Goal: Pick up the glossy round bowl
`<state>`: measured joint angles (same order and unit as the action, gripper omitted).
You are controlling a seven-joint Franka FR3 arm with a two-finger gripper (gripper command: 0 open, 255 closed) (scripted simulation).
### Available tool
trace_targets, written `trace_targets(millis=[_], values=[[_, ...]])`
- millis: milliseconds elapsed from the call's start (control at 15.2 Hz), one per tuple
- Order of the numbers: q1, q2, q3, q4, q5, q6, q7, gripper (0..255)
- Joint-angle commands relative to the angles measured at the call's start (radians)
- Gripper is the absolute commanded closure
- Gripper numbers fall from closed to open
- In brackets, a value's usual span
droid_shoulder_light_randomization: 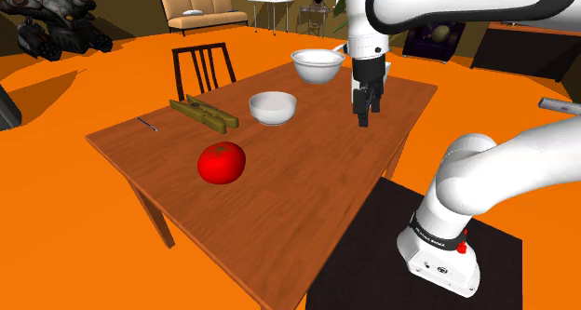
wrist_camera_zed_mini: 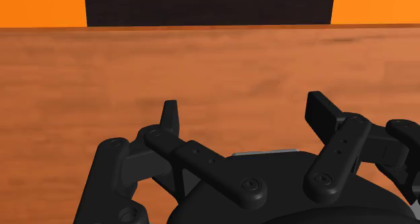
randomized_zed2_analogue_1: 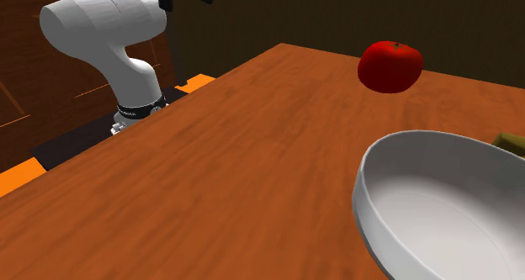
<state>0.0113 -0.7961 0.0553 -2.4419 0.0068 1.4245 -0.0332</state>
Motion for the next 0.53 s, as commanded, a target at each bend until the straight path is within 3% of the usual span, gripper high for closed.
trace_targets(millis=[0,462], values=[[0.000,0.000,0.000,0.000,0.000,0.000,0.000,0],[-0.014,0.269,0.018,0.130,-0.008,0.162,0.025,0]])
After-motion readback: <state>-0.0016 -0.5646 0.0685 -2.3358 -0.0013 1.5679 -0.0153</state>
